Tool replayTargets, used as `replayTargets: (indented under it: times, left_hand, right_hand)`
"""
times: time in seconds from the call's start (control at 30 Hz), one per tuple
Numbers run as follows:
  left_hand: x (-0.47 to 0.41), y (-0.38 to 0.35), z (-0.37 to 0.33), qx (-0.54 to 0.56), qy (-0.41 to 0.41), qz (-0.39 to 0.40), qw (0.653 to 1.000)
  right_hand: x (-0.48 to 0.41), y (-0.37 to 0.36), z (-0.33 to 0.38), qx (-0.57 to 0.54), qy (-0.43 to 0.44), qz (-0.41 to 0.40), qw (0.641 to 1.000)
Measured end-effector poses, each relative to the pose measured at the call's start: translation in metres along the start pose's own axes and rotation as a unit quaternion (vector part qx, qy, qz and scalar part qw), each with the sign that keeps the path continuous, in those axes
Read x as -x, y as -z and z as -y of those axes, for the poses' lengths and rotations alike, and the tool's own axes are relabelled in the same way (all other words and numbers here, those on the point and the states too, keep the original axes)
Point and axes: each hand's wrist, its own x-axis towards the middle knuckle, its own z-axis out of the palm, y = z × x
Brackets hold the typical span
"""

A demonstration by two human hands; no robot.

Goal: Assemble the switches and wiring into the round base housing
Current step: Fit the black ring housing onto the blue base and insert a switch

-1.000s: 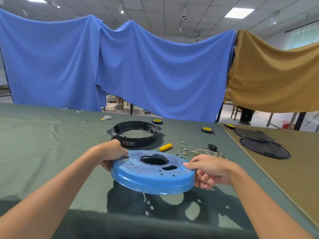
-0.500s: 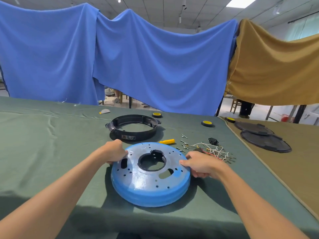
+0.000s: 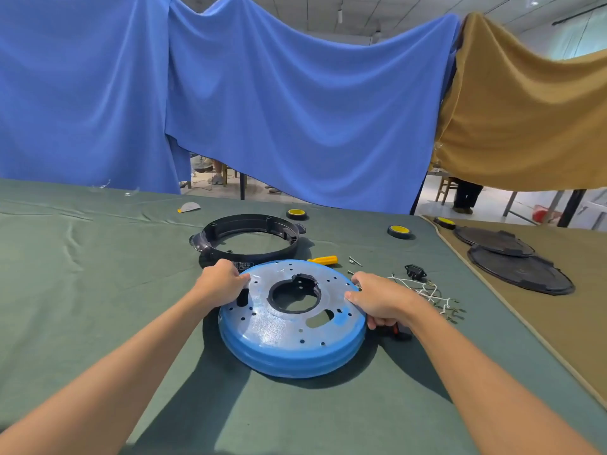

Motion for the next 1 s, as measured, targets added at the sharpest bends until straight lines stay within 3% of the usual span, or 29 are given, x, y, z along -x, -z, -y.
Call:
replayTargets:
  times: [0.17,0.63,0.8,0.93,1.0]
  left_hand:
    - [-0.026,-0.005,0.000,0.024,-0.010,-0.010,1.000]
    - [-0.091,-0.012,-0.003,0.029,-0.038,-0.033,0.998]
    - [-0.112,-0.012,0.000,0.027,-0.043,-0.040,0.998]
    - [-0.121,-0.006,0.007,0.063,-0.011,-0.065,0.996]
    - [-0.126,-0.001,0.008,0.113,0.036,-0.106,0.987]
  right_hand:
    - [-0.019,0.011,0.002,-0.001,-0.001,0.036,0.999]
    - [-0.082,0.022,0.014,-0.027,-0.016,0.022,0.999]
    - [-0.100,0.028,0.022,-0.063,-0.023,0.063,0.996]
    - [-0.109,0.031,0.030,-0.102,-0.029,0.114,0.988]
    - [-0.114,0.033,0.034,-0.061,-0.024,0.122,0.990]
